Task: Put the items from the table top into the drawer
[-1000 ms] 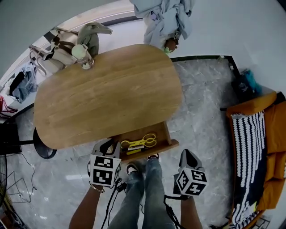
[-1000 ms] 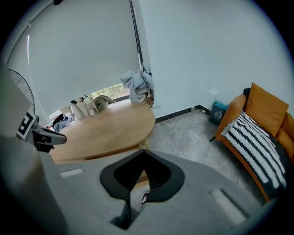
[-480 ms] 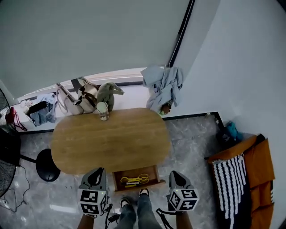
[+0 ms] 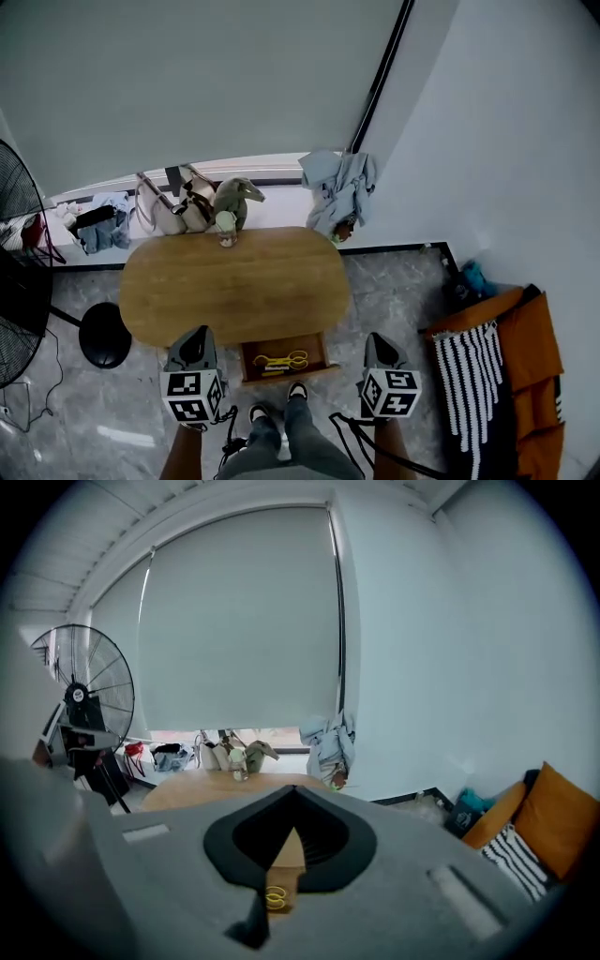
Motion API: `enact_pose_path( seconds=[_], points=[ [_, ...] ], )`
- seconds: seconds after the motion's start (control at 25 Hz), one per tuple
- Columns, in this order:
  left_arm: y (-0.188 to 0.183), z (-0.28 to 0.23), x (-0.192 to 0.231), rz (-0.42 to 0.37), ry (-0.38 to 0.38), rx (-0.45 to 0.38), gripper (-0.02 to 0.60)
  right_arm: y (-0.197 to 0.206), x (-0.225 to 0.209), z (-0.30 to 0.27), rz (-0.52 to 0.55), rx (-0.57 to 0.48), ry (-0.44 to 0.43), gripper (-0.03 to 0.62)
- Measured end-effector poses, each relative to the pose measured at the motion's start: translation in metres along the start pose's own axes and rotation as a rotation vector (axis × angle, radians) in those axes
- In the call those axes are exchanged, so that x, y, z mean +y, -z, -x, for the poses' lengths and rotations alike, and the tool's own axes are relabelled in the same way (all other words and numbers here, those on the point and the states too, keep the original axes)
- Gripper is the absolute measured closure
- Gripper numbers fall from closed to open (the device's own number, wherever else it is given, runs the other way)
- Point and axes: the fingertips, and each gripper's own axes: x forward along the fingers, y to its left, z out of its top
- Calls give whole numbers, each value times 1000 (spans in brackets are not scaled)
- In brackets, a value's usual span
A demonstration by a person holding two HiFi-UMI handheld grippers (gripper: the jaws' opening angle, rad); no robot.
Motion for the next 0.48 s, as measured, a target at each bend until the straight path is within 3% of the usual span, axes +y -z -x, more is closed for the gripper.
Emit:
enact_pose_path(
  seconds=[0.48],
  points=[
    [-6,20,8,-4,-29,-18,578,-11,4,34,-2,-48,34,589]
  ],
)
